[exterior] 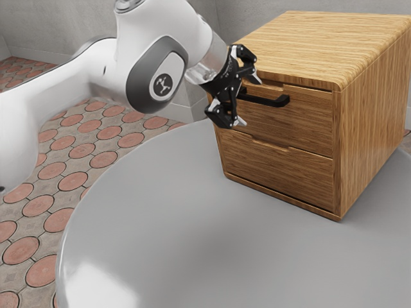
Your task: Pull the drawer handle with one arm to open the drawer
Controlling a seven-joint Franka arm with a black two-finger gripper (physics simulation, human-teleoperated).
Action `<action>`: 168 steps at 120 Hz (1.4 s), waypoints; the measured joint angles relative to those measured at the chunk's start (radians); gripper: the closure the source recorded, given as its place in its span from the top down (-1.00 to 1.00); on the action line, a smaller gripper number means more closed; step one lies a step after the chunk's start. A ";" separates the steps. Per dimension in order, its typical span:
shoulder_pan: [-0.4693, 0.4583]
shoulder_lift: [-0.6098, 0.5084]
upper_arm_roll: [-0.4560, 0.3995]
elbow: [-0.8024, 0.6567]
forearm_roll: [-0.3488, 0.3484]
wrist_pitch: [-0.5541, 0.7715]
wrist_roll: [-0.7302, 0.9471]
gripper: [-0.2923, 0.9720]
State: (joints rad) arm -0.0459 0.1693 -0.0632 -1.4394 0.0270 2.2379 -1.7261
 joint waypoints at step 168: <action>0.000 -0.014 0.011 -0.038 -0.042 -0.024 0.047 -0.63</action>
State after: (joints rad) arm -0.0460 0.1556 -0.0522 -1.4770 -0.0147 2.2139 -1.6796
